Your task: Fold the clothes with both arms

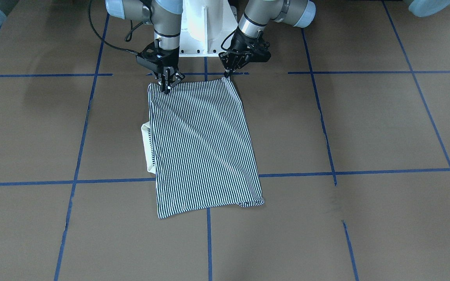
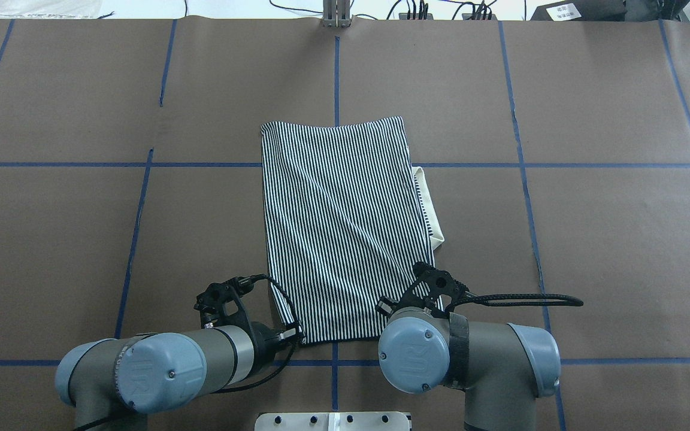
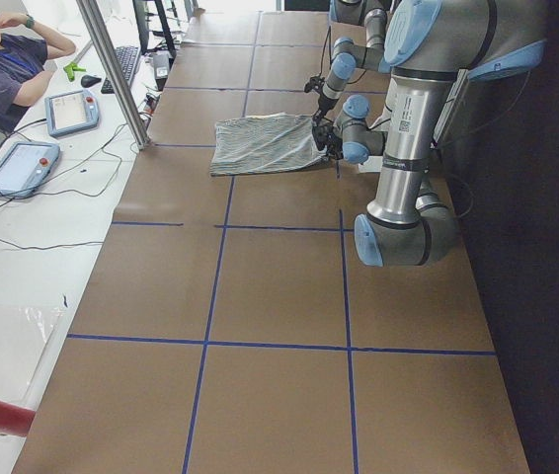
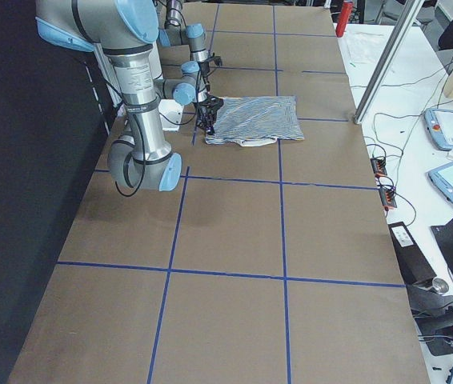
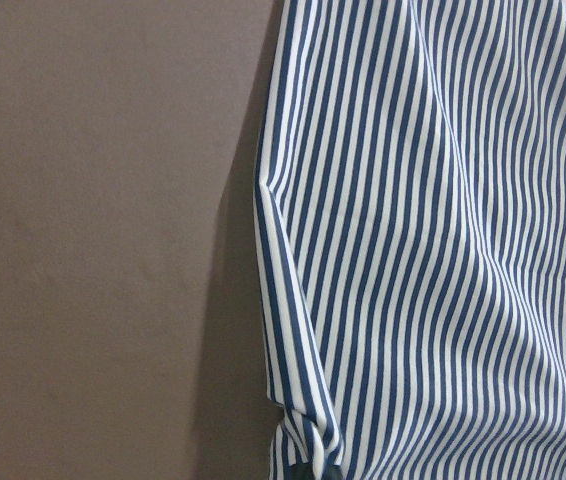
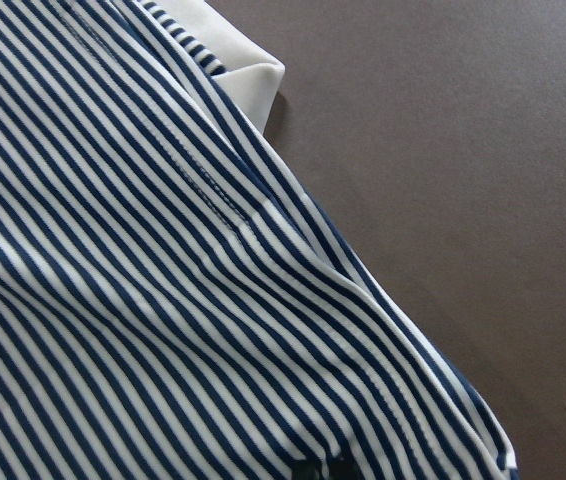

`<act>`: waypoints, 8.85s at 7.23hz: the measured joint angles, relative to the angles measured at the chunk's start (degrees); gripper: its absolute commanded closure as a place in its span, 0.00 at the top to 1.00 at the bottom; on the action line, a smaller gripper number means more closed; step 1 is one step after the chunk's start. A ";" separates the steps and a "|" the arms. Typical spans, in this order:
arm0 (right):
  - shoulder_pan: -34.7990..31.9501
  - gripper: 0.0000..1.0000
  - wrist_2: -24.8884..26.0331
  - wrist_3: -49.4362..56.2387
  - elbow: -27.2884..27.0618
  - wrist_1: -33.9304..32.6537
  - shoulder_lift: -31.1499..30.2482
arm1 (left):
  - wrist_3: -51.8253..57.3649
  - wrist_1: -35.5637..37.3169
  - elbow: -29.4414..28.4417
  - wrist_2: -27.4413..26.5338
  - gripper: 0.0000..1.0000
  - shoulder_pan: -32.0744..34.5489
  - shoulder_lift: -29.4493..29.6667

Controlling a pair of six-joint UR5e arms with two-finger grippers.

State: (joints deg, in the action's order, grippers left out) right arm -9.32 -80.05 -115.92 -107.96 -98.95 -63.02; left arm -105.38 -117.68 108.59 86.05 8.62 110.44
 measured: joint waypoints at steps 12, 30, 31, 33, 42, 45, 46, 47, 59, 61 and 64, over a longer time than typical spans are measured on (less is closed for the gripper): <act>-0.01 0.77 0.09 5.23 0.18 -1.67 -0.21 | 0.00 -0.02 -0.05 -0.09 0.00 -0.09 -0.05; -2.10 0.00 -1.45 0.58 -23.81 -17.98 3.62 | 8.85 29.15 24.94 9.57 0.00 6.44 6.62; -3.24 0.00 -1.45 1.02 -21.45 -16.80 3.96 | 11.42 29.74 22.87 9.88 0.00 9.01 7.41; -7.24 0.00 -1.54 2.47 -12.85 -9.93 5.34 | 16.46 27.46 15.94 10.10 0.00 14.91 8.61; -17.57 0.09 -1.90 9.40 22.31 14.36 15.22 | 21.70 7.81 -11.83 9.91 0.21 23.01 11.20; -18.34 1.00 -1.85 15.68 24.00 15.73 15.86 | 27.65 7.30 -12.19 10.05 1.00 23.18 11.06; -19.00 1.00 -2.81 18.94 23.85 15.70 16.76 | 31.16 6.30 -12.11 10.17 1.00 23.67 10.83; -19.55 1.00 -4.27 22.20 23.68 15.59 18.06 | 33.55 5.32 -12.08 10.50 1.00 24.40 10.63; -12.27 1.00 3.48 51.50 22.99 16.26 16.11 | 45.52 3.76 -11.81 19.05 1.00 31.44 8.97; -13.71 1.00 4.15 51.07 25.23 18.01 16.83 | 50.92 3.78 -11.66 22.20 1.00 34.29 7.94; -17.87 1.00 4.43 50.46 35.53 23.66 21.82 | 51.52 3.85 -11.57 22.72 1.00 34.73 7.78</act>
State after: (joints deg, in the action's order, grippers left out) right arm -27.19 -75.62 -65.46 -72.44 -75.29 -41.20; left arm -53.86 -113.83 97.03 108.77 43.35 118.22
